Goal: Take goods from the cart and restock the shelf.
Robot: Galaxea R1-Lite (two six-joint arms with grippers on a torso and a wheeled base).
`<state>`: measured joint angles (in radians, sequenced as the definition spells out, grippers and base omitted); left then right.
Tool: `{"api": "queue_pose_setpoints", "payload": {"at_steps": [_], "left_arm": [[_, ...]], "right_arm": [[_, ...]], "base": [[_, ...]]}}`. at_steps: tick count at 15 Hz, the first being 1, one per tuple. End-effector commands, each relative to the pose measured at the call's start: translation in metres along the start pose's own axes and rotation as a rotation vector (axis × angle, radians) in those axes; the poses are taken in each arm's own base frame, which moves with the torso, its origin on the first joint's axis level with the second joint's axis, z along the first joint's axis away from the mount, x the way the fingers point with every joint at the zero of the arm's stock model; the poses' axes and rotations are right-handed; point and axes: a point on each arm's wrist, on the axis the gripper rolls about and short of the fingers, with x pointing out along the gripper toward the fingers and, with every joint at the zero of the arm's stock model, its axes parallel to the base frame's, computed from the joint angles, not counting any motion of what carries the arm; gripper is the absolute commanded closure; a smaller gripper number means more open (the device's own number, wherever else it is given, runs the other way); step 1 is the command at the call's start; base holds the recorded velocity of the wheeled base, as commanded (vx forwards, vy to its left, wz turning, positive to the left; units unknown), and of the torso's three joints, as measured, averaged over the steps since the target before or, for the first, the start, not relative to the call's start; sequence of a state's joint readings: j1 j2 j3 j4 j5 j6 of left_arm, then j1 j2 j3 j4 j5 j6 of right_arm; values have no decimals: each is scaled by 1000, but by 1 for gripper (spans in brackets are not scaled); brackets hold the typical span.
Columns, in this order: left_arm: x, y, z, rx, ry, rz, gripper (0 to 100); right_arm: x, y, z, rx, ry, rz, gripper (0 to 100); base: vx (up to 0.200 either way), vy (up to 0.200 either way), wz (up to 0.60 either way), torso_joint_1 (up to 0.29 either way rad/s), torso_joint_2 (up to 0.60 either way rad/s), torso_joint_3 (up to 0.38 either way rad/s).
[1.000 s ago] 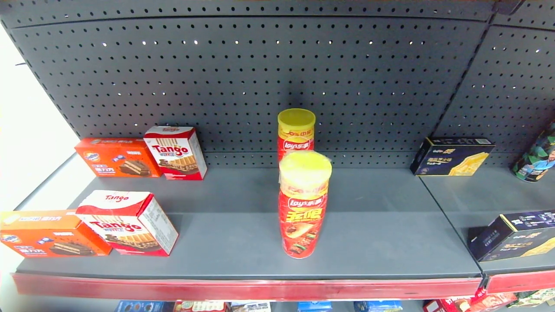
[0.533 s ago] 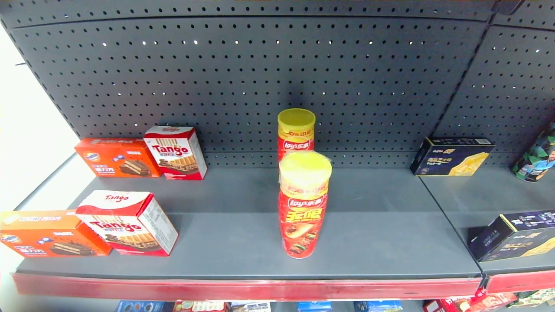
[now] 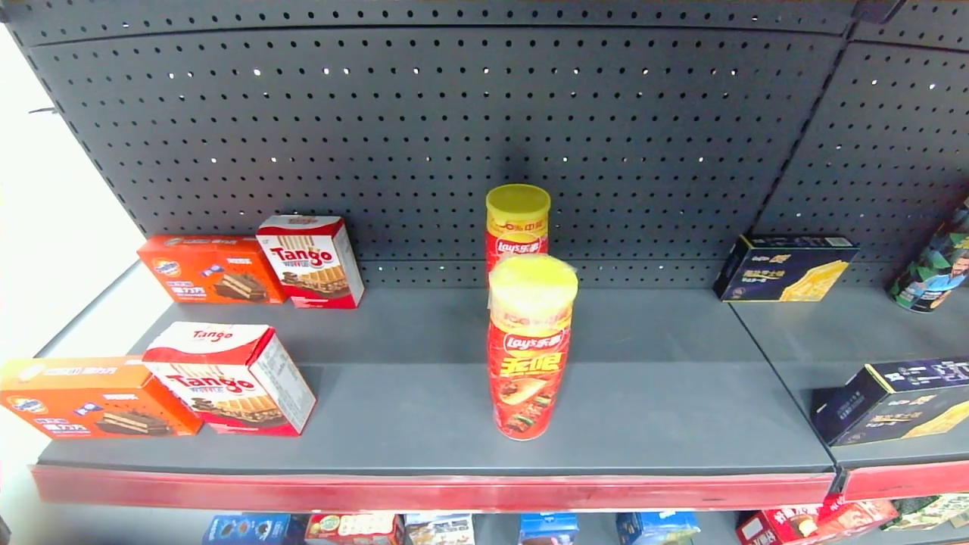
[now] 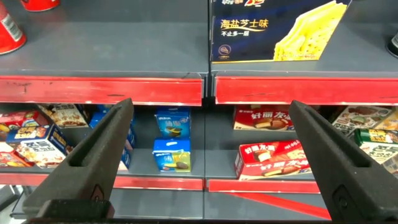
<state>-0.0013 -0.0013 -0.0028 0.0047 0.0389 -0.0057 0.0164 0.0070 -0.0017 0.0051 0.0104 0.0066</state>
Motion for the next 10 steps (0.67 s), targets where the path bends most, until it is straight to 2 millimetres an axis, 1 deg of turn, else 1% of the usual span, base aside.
{"api": "queue_pose_setpoints", "payload": {"at_steps": [1,10], "left_arm": [[0,0,0,0,1,1,0],[0,0,0,0,1,1,0]], "right_arm": [[0,0,0,0,3,1,0],[0,0,0,0,2,1,0]], "base": [[0,0,0,0,0,0],[0,0,0,0,0,0]]}}
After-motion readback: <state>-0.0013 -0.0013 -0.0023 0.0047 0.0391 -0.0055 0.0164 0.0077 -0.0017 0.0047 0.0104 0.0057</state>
